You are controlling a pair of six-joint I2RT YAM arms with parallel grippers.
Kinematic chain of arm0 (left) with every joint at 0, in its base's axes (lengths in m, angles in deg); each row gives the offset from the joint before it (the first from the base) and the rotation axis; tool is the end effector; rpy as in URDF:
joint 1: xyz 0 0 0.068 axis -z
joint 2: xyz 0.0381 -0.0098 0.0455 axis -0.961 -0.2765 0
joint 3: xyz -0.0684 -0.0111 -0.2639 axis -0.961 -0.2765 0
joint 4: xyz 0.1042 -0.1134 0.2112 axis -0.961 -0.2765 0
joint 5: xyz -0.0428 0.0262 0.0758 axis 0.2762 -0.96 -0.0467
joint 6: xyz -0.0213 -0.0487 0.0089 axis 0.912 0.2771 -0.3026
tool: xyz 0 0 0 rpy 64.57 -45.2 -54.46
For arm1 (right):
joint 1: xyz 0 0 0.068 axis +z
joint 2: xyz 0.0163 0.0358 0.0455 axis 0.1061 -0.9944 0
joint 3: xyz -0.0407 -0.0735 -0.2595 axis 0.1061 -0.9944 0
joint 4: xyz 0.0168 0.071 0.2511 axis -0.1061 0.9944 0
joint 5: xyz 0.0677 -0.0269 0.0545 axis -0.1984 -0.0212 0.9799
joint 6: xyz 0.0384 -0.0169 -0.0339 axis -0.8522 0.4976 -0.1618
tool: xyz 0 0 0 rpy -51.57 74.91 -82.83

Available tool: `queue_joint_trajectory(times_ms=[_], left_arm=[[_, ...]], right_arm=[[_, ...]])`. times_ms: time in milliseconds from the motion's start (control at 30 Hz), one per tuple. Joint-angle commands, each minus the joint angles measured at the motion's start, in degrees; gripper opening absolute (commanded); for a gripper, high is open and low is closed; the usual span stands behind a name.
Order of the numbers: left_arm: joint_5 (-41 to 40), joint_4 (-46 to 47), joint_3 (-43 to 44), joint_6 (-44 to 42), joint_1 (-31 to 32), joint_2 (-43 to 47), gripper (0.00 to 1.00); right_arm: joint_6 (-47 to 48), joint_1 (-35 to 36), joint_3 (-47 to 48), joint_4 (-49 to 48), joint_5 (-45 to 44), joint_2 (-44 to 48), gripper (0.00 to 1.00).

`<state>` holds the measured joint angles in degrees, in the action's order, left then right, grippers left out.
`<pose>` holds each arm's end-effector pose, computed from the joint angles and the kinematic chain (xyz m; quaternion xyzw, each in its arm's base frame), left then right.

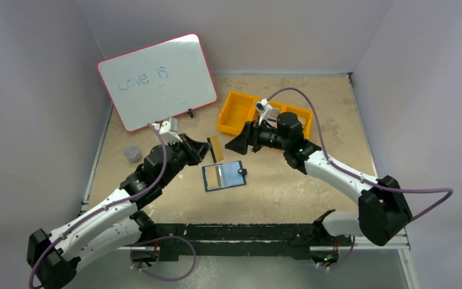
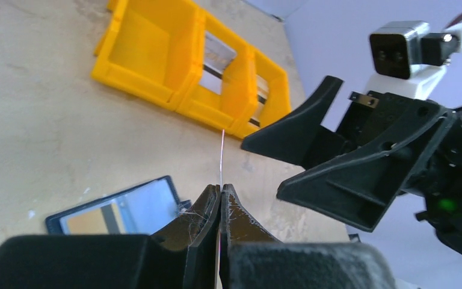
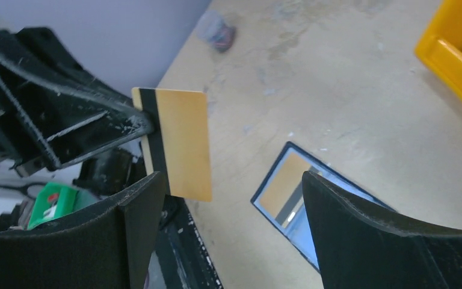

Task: Take the credit cards out of the card holder
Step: Remove the credit card from the card holder.

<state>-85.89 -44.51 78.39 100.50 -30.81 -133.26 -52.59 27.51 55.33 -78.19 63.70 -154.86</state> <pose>0.1456 -0.1250 0.2866 -0.1173 0.7667 -0.3888 0.4973 0.2416 0.1805 0.2855 -0.1534 0.7429 0.5003 0.4174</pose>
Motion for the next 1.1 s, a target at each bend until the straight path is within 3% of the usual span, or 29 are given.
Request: queue_joint_trajectory(times_ms=[0,167,433,667,767,933,1067], left_arm=[[6.0,10.9,2.3,-1.5,-0.3,0.2,0.0],[10.3,17.2,1.9,0.7,-0.4,-2.0,0.0],[11.2,21.1,1.3,1.0,-0.4,-2.1,0.0],[13.3,23.6,0.8,1.8,-0.4,-3.4,0.0],[13.5,23.8,0.5,1.8,-0.4,-3.5,0.0],[13.5,23.9,1.1,1.2,-0.4,-4.4,0.0],[13.7,23.8,2.0,1.2,-0.4,-5.7,0.0]], right_arm=[[-1.7,-0.7,-1.0,-12.0,13.2,0.5,0.85],[-5.9,-1.3,-1.1,-18.0,18.4,-1.4,0.76],[-10.2,-3.4,-1.5,-25.0,24.4,-1.6,0.47],[-15.1,-4.3,-2.2,-31.6,26.6,-1.3,0.43],[-16.0,-5.0,-2.0,-32.5,27.0,-0.9,0.24],[-15.4,-5.4,-1.3,-31.1,27.4,0.2,0.03],[-12.3,-5.5,-0.8,-26.5,26.1,2.0,0.0]])
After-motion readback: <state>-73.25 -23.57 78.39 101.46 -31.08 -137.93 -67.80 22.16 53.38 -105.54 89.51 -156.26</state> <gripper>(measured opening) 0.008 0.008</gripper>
